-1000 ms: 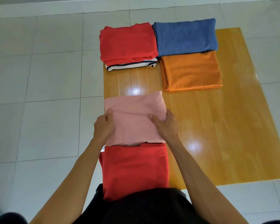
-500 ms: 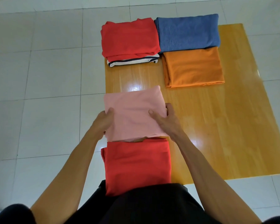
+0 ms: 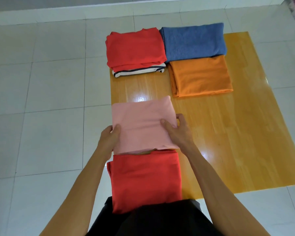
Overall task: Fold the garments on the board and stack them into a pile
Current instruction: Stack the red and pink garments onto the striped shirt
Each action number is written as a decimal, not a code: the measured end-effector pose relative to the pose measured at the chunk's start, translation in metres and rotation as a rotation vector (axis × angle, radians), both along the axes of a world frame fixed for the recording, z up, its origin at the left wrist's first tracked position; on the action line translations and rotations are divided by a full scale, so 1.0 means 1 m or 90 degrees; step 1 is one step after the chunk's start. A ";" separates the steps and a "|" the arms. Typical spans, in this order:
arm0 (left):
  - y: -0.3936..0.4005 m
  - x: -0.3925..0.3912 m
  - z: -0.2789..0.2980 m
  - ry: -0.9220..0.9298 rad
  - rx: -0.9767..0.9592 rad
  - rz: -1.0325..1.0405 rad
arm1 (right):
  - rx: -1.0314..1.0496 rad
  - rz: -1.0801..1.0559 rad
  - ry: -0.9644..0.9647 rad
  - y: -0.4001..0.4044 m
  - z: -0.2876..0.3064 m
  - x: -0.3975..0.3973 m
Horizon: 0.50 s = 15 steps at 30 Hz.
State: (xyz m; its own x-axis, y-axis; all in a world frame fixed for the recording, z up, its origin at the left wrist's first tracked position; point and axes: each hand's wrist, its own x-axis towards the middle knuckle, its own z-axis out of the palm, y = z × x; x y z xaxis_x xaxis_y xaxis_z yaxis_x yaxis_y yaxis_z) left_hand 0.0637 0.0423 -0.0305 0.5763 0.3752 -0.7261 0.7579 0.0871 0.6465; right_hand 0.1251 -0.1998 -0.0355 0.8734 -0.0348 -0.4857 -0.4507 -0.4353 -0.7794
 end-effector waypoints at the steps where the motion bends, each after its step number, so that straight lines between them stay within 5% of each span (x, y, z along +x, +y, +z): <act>1: -0.003 0.000 0.004 0.004 0.049 -0.071 | 0.042 -0.010 0.034 -0.001 0.001 0.001; 5: -0.008 0.000 0.003 -0.036 0.092 -0.176 | 0.219 -0.086 0.170 -0.007 0.001 0.004; 15: 0.005 0.004 -0.008 -0.066 -0.012 0.010 | 0.259 -0.046 0.193 -0.016 -0.012 0.009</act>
